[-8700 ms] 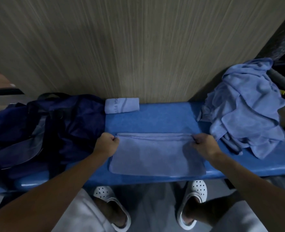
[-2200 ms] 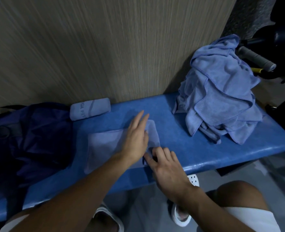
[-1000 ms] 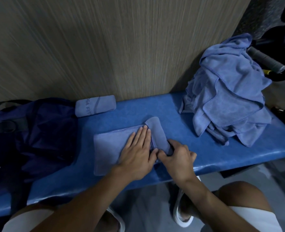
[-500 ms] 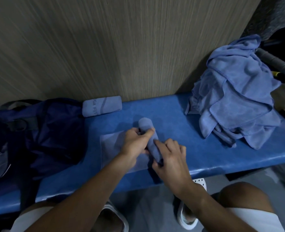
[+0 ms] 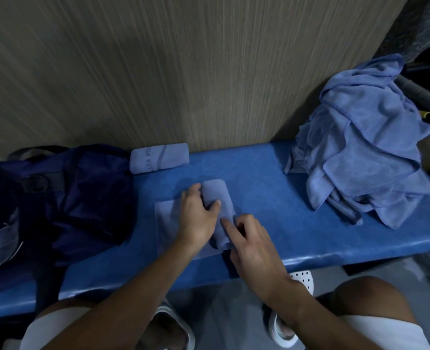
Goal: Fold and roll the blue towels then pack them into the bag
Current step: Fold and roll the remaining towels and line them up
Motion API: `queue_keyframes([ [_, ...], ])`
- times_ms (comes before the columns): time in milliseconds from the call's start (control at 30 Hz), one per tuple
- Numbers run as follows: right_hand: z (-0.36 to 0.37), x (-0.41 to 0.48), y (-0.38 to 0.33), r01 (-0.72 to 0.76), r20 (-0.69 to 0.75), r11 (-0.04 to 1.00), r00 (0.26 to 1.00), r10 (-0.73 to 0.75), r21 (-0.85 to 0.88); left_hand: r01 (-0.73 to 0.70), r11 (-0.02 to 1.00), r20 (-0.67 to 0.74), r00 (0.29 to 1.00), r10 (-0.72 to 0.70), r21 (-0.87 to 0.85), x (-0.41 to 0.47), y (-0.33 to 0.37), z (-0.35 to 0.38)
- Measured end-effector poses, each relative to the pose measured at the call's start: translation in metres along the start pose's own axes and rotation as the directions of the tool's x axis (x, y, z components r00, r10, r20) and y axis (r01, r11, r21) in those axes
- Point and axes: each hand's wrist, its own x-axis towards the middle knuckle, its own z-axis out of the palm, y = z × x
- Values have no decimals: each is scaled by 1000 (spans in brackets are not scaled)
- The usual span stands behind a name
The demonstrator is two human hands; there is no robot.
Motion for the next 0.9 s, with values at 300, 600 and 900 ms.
queue_keyframes([
  [300, -5, -5, -8, -74, 67, 997, 995, 72, 26, -530, 711, 346, 846, 406, 461, -17, -47, -13],
  [600, 5, 7, -13, -415, 165, 909, 895, 415, -34, -556, 576, 428, 831, 357, 600, -17, -53, -26],
  [900, 13, 18, -23, -551, 157, 834, 827, 540, 31, -506, 571, 422, 861, 285, 647, -23, -61, -37],
])
